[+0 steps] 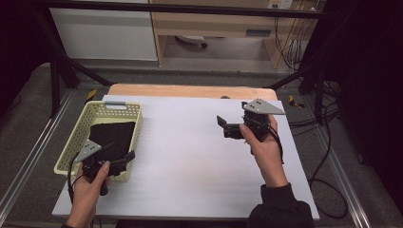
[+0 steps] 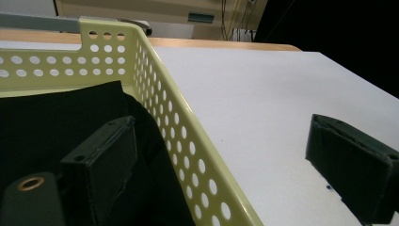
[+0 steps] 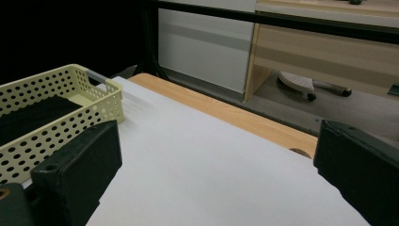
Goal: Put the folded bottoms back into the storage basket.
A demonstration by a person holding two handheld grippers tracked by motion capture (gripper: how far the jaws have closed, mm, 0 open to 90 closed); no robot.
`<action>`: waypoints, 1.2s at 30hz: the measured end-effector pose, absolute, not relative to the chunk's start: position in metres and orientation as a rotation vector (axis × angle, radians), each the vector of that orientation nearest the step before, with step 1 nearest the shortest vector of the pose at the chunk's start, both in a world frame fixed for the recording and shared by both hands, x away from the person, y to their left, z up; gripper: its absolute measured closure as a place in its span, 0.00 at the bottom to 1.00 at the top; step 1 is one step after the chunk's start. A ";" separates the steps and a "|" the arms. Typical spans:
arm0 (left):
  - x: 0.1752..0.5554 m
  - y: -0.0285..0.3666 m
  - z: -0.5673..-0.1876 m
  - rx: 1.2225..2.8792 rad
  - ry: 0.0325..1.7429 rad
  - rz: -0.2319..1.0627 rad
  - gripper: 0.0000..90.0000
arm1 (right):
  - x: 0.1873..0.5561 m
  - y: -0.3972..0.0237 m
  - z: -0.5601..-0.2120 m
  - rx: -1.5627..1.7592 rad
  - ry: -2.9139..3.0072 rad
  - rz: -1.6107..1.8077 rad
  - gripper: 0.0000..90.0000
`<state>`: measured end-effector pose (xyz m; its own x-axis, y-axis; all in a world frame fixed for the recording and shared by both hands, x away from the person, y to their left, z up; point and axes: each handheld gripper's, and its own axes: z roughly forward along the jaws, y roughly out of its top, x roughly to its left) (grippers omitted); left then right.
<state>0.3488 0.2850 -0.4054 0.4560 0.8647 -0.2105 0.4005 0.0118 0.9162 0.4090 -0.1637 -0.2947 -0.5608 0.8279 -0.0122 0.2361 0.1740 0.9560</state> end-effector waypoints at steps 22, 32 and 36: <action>0.349 0.285 -0.405 1.594 1.121 0.509 0.10 | 0.382 -0.199 -0.288 1.010 1.869 1.362 0.02; 0.349 0.285 -0.406 1.594 1.125 0.508 0.10 | 0.370 -0.226 -0.295 1.048 1.846 1.345 0.02; 0.349 0.285 -0.406 1.594 1.124 0.506 0.10 | 0.366 -0.235 -0.298 1.060 1.839 1.340 0.02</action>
<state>0.3494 0.2849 -0.4057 0.4652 0.8576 -0.2193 0.4037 0.0150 0.9148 0.3664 -0.2345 -0.2978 -0.4849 0.8742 -0.0249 0.2441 0.1627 0.9560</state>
